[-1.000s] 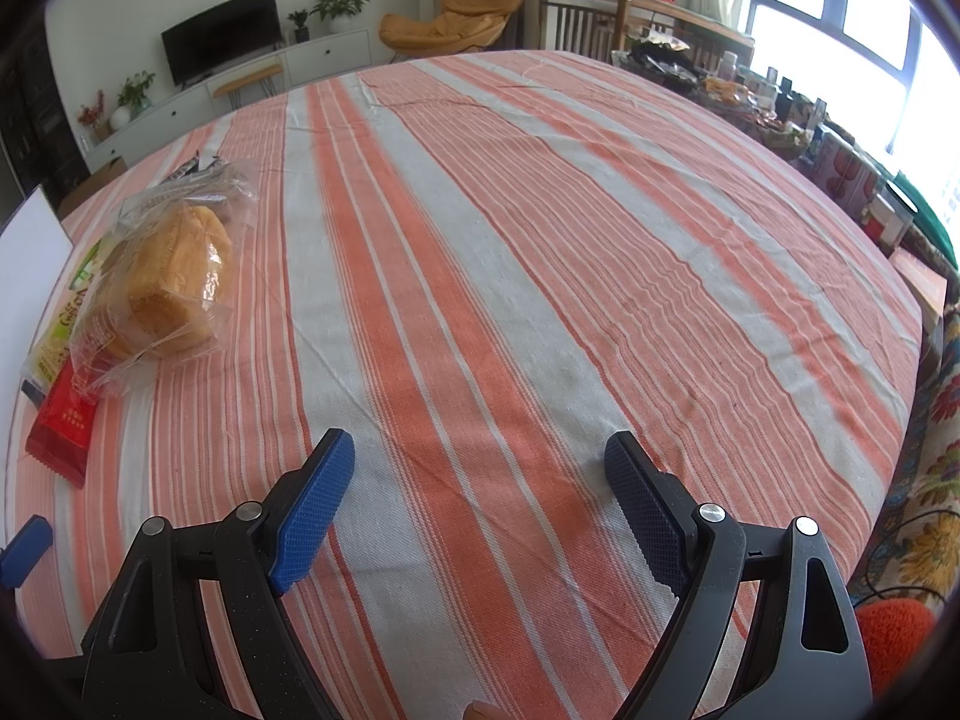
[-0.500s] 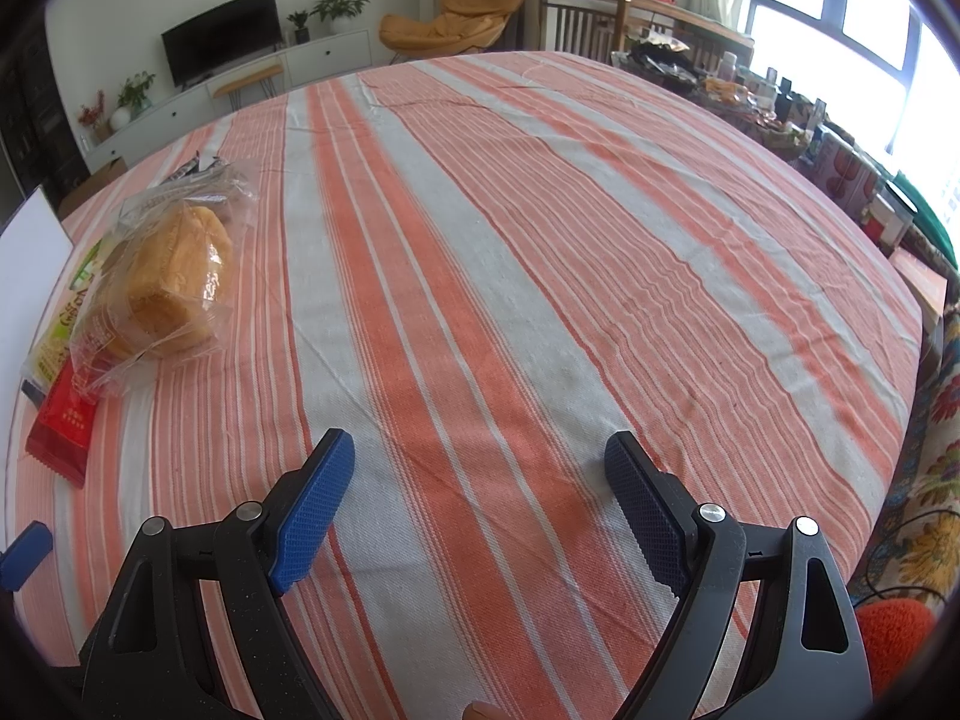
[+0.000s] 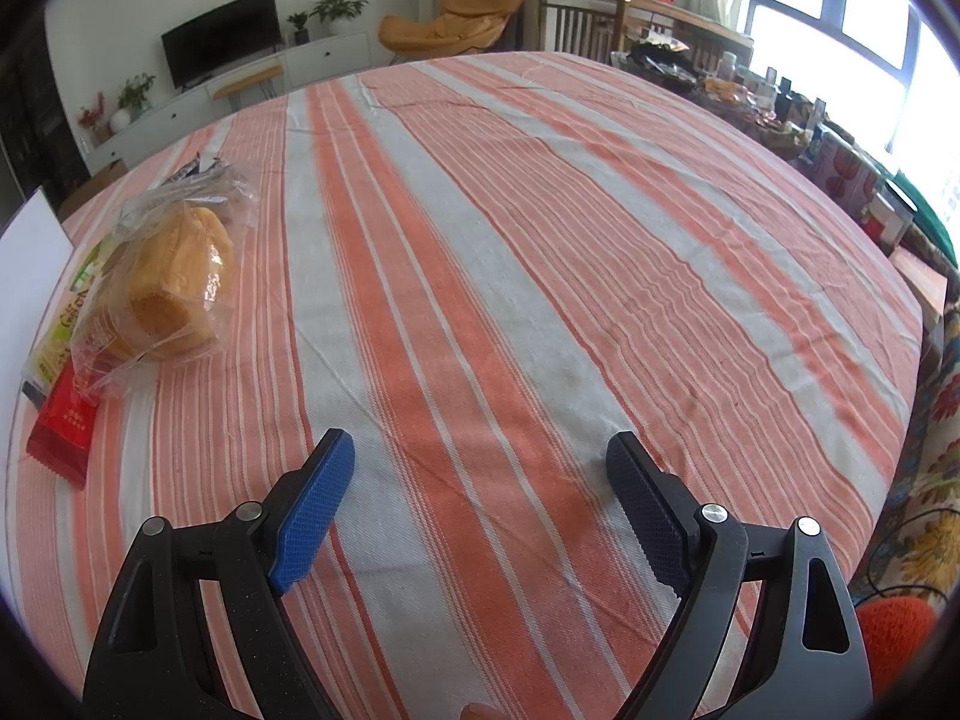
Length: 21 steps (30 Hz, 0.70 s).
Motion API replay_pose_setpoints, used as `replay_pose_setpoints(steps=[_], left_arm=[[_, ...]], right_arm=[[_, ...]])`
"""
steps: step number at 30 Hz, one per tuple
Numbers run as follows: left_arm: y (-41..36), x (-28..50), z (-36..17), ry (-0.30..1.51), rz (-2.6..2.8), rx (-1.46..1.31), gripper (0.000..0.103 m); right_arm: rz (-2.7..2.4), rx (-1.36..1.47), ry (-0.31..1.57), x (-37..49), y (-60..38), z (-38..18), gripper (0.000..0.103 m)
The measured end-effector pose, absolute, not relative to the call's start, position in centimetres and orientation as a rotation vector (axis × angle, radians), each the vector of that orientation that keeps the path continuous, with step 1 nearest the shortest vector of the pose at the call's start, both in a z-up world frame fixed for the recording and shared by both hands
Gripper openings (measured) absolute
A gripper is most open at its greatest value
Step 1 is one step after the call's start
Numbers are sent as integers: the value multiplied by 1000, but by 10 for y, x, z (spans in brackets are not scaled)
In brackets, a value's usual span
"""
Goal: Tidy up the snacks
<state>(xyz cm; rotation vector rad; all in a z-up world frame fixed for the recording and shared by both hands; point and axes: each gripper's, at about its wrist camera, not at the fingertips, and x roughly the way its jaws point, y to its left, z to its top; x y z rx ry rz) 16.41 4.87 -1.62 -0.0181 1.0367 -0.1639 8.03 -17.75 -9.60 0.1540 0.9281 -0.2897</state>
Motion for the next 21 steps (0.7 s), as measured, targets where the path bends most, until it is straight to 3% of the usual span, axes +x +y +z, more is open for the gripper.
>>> replay_pose_setpoints(steps=[3, 8, 10, 11, 15, 18, 21], left_arm=[[37, 195, -38, 1085, -83, 168, 77], [19, 228, -76, 1119, -110, 318, 75], [16, 234, -88, 1130, -113, 337, 58], [16, 235, -95, 1167, -134, 313, 31], [11, 213, -95, 1180, -199, 221, 24], [9, 182, -84, 1202, -348, 35, 23], [20, 151, -79, 1163, -313, 17, 24]], right_arm=[[-289, 154, 928, 80, -178, -96, 89], [-290, 154, 928, 80, -177, -96, 89], [-290, 154, 928, 80, -177, -96, 89], [-289, 154, 928, 80, -177, -96, 89], [-290, 154, 928, 80, -177, -96, 89], [-290, 153, 929, 81, -176, -96, 89], [-288, 154, 929, 81, -175, -96, 89]])
